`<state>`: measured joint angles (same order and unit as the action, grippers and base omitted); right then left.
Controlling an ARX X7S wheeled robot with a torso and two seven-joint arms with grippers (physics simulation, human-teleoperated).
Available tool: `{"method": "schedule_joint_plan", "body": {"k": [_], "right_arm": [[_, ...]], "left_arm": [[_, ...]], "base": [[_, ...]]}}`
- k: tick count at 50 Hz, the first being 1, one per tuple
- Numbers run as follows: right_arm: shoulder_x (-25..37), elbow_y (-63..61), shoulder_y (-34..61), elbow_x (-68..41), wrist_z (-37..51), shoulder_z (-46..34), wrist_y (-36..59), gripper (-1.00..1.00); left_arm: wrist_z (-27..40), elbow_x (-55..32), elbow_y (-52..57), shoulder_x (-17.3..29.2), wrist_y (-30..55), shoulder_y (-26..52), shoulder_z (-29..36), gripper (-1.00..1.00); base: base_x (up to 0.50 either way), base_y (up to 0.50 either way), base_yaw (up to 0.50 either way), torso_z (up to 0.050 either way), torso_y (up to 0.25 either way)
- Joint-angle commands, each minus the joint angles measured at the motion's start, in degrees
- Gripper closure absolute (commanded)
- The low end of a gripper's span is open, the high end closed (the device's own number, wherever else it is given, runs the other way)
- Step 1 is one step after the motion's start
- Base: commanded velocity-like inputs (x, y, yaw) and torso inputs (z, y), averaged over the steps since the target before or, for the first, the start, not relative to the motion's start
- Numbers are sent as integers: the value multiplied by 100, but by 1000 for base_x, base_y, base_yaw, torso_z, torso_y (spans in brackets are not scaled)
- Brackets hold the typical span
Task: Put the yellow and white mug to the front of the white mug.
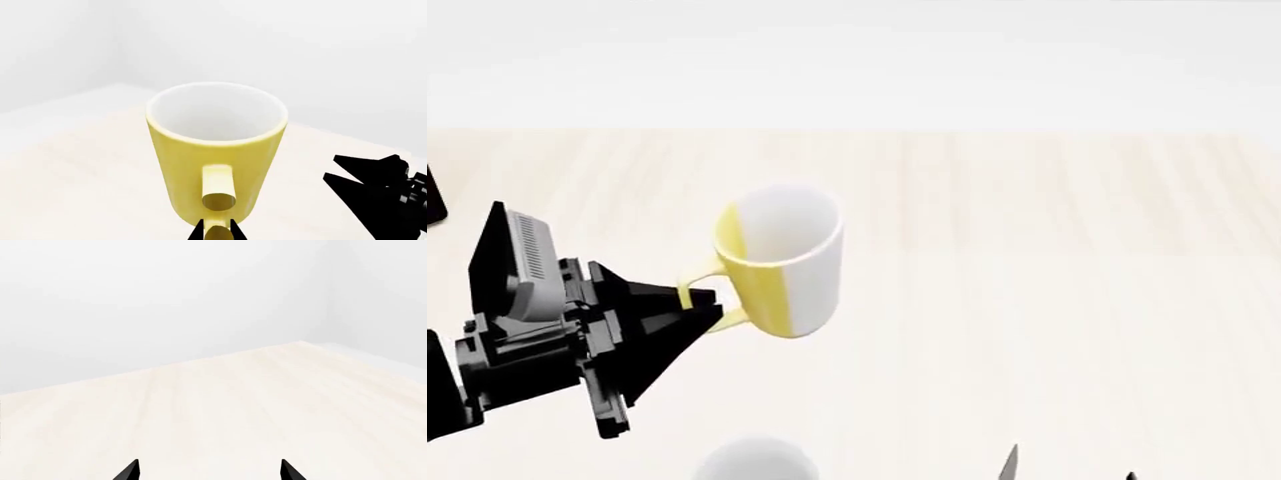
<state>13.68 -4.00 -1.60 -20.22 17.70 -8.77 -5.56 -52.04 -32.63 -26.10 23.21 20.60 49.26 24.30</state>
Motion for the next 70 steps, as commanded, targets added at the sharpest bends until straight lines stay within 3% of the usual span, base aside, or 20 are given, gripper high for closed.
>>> {"method": "schedule_joint_plan", "body": {"k": [1, 45, 70], "right_arm": [[-77, 35, -7, 148, -77, 35, -31, -100], [13, -47, -16, 83, 8, -80, -46, -100], [47, -52, -16, 82, 56, -157, -86, -100]], "left_arm": [[-77, 121, -67, -75, -175, -153, -107, 100], [-100, 785, -995, -212, -1047, -312, 311, 100], [-560, 677, -2911, -665, -2167, -165, 74, 100]], "base": [[0, 0, 0, 0, 0], [0, 0, 0, 0, 0], [0, 0, 0, 0, 0]]}}
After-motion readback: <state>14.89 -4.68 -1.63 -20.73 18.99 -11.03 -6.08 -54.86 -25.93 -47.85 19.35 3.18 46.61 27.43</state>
